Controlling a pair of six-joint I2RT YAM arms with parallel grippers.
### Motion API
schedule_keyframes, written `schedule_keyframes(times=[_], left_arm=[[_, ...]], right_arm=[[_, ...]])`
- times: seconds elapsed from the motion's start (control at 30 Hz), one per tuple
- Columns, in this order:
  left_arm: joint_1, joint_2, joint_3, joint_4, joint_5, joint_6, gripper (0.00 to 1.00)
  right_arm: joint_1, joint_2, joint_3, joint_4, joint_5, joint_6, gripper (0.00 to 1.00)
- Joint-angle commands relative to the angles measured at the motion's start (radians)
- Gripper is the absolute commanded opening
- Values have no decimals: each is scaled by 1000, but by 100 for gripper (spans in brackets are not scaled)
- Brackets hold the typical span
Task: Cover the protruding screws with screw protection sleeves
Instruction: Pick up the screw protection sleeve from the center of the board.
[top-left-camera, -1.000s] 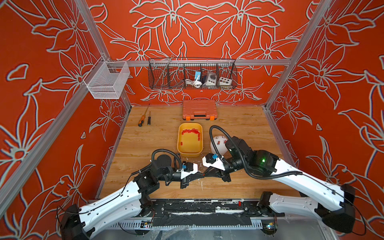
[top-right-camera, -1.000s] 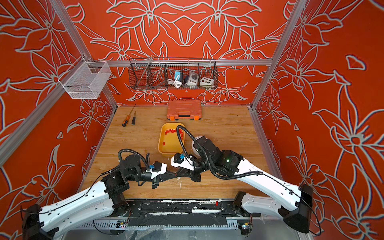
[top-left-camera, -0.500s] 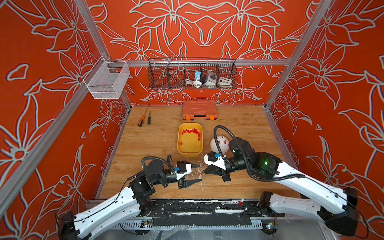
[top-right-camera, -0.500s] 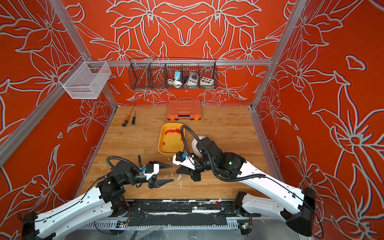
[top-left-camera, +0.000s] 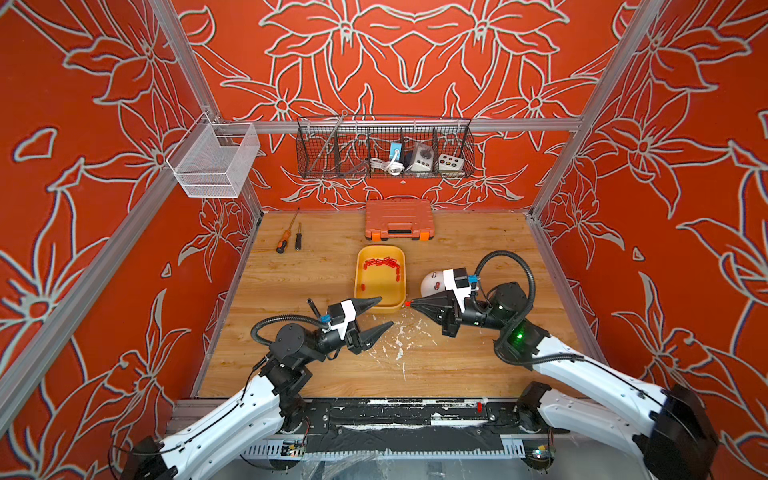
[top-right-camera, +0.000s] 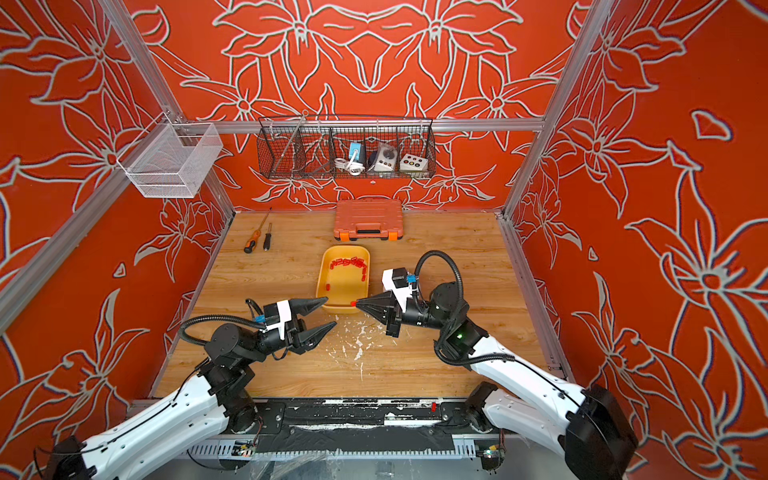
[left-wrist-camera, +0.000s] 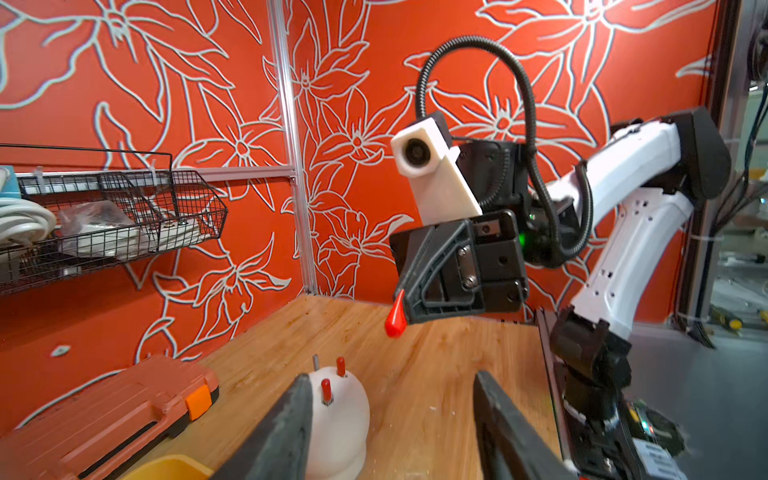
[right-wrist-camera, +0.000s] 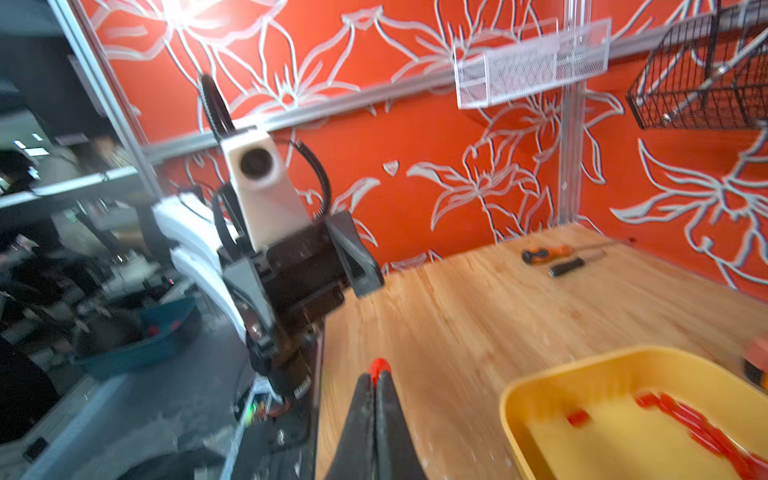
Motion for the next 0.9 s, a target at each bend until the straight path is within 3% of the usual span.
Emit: schedule_keyframes(times=[0.0, 0.23, 0.5, 0.73, 0.87], left_arm=[[9, 72, 53, 240, 87, -91, 59], [11, 177, 90, 381, 142, -142, 57], [11, 239, 151, 409, 183, -156, 54], [7, 293, 190, 422, 226, -173, 43], [1, 313, 202, 420, 228, -173, 43]], right_arm=[[-2, 75, -27, 596, -14, 249, 0], [9, 124, 4, 623, -18, 223, 0], [28, 149, 20, 624, -36, 223, 0], [39, 149, 15, 623, -37, 217, 0], [43, 158, 24, 623, -51, 219, 0]])
